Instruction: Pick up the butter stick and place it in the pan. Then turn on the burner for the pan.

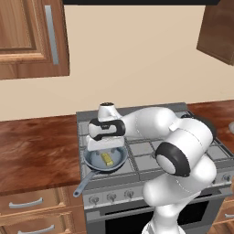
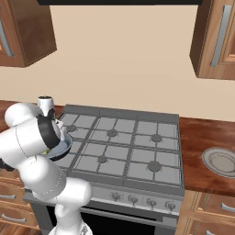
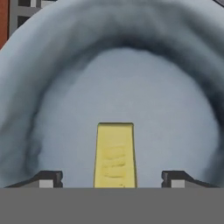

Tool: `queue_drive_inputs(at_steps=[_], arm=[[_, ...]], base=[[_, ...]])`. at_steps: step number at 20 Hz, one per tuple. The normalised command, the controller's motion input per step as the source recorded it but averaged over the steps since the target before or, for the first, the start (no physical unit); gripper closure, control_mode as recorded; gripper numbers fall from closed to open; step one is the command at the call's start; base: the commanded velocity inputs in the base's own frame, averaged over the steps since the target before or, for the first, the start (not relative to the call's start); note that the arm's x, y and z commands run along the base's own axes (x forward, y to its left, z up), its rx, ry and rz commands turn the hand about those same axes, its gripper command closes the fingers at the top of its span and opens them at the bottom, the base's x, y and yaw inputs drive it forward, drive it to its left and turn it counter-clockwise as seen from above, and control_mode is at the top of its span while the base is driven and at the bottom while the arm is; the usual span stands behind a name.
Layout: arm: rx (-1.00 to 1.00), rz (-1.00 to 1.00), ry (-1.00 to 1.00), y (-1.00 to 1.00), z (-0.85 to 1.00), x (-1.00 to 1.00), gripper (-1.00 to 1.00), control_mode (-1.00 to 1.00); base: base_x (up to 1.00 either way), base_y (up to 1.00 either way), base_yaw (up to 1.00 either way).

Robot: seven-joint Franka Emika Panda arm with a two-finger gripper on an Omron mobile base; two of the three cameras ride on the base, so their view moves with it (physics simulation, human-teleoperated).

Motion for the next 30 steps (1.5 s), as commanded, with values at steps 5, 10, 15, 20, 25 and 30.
queue_drive_inputs(at_steps=[5, 10, 15, 20, 25, 30], arm=[[0.00, 0.00, 0.00, 0.00, 0.00, 0.00, -1.00, -1.00], [0.00, 0.00, -0.04, 0.00, 0.00, -0.13, -1.00, -1.00], [0.00, 0.00, -0.15, 0.00, 0.07, -0.33, -1.00, -1.00], [0.00, 0.00, -0.15, 0.00, 0.16, -0.33, -1.00, -1.00], [0.00, 0.00, -0.11, 0.00, 0.22, -0.22, -1.00, -1.00], [0.00, 0.00, -0.11, 0.01, 0.13, -0.13, -1.00, -1.00]], base=[[0.00, 0.00, 0.00], [0.00, 0.00, 0.00], [0.00, 0.00, 0.00], [0.00, 0.00, 0.00], [0.00, 0.00, 0.00], [0.00, 0.00, 0.00]])
